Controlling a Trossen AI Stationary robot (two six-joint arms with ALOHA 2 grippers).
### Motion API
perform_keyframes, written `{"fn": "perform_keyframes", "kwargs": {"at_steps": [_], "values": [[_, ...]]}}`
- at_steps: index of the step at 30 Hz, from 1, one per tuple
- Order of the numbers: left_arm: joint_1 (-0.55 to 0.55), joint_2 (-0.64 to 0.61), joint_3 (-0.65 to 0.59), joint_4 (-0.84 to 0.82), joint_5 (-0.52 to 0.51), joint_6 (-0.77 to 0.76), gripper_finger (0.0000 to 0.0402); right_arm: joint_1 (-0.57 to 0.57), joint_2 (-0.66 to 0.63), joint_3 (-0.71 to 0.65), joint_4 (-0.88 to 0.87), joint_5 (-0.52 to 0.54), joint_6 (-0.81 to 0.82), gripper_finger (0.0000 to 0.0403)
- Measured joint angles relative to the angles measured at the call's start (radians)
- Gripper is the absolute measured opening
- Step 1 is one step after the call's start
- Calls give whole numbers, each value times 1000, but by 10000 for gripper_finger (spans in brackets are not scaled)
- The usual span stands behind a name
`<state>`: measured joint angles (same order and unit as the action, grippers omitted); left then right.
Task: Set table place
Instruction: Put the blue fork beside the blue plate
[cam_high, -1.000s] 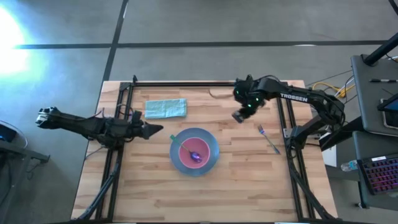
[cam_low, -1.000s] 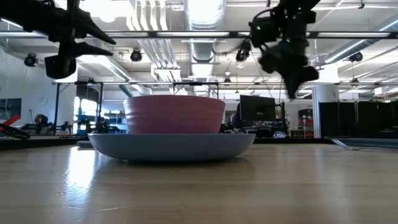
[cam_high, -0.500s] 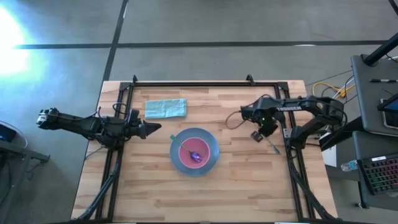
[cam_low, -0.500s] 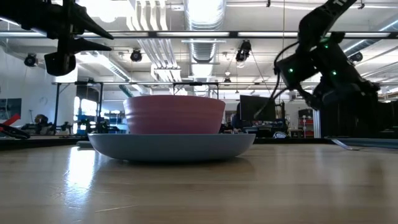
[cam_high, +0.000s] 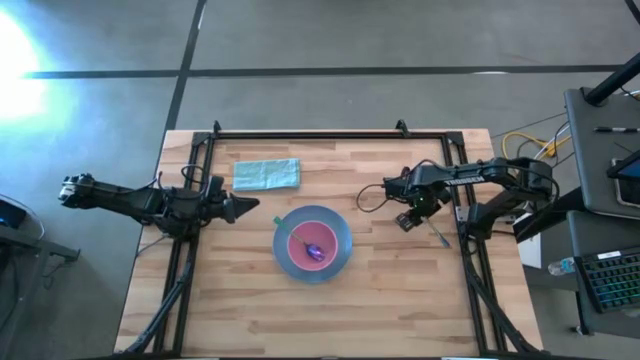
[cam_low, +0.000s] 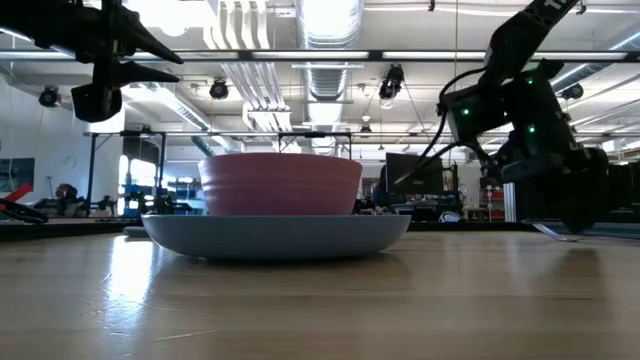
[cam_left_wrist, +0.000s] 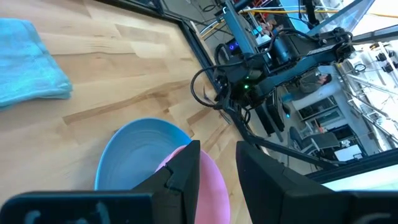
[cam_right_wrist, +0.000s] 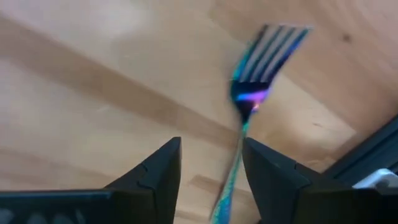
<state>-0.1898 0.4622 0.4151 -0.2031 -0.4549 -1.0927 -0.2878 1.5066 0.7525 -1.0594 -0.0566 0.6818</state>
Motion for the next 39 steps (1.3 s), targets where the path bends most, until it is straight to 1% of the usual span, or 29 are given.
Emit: {"fn": "perform_keyframes", "kwargs": {"at_steps": [11,20,23,25,31,34,36,39], "values": [[0,0,12,3,-27,-3,89,-1,-7,-94,73,-3,15,164],[0,0,12,4,-33,-27,89,-6,-35,-105,85,28,-6,159],[0,0,12,5,-33,-28,89,-18,-50,-110,92,5,-21,142],[0,0,12,7,-33,-27,89,-24,-61,-113,97,-6,-18,124],[0,0,11,10,-33,-28,89,-25,-72,-126,111,-12,8,50],[0,0,11,10,-33,-28,89,-25,-72,-134,118,-25,24,21],[0,0,11,9,-33,-28,89,-25,-72,-136,127,-36,60,13],[0,0,10,8,-33,-27,89,-23,-75,-137,150,-62,127,11]]}}
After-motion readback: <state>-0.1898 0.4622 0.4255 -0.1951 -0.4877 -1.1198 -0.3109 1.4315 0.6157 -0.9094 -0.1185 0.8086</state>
